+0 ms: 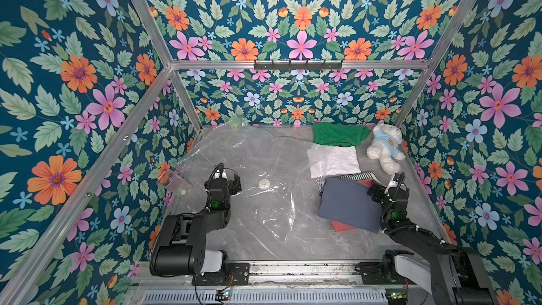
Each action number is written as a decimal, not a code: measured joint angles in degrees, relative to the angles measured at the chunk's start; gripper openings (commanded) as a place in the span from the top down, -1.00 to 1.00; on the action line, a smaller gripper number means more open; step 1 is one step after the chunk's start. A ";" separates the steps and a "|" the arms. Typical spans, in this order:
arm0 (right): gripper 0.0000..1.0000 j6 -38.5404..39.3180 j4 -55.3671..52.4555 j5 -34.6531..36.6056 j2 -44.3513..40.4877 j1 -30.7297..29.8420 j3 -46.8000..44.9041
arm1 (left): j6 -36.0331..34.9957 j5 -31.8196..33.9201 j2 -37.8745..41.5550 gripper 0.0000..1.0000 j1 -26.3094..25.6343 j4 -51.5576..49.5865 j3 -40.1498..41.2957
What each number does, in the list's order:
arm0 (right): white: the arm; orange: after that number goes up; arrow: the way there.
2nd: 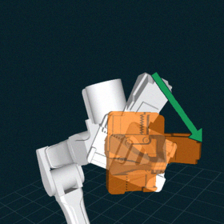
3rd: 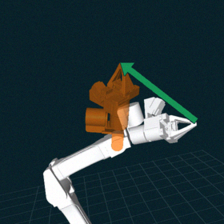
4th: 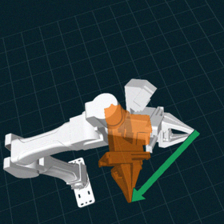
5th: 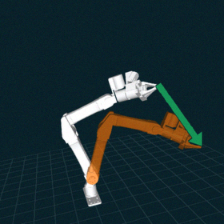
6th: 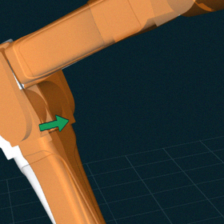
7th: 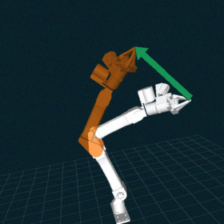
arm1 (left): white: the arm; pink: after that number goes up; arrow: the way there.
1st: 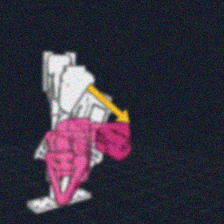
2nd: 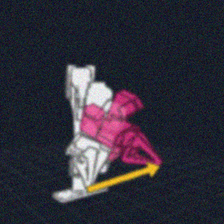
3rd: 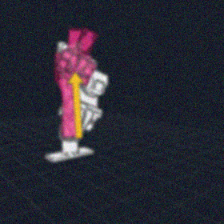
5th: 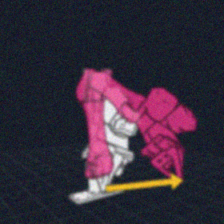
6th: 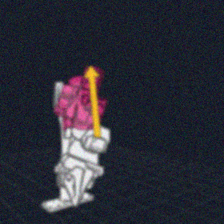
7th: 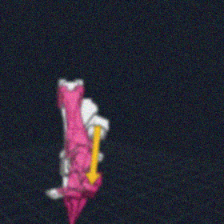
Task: Take the tank top out of the vacuum bag
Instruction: Reset both arms
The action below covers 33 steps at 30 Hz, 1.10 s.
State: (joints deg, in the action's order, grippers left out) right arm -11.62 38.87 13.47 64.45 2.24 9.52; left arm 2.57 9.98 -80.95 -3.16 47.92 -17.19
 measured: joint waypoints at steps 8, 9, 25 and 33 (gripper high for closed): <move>-0.99 1.70 14.84 -3.78 14.47 1.51 1.36 | -0.96 -5.25 -9.29 -0.99 3.34 10.93 -0.70; -0.99 2.05 16.85 -4.87 16.46 1.51 1.57 | -0.96 -5.55 -9.42 -0.99 3.54 11.78 -0.61; -0.99 6.45 12.72 -16.15 18.56 1.44 8.22 | -1.40 -9.46 -10.40 -0.98 3.48 16.72 -0.20; -0.99 6.84 11.96 -16.31 18.58 1.44 8.22 | -1.40 -9.44 -10.51 -0.98 3.41 16.74 -0.31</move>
State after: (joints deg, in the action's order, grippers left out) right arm -4.78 50.83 -2.83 83.02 3.68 17.74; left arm 1.17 0.54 -91.46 0.25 64.66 -17.50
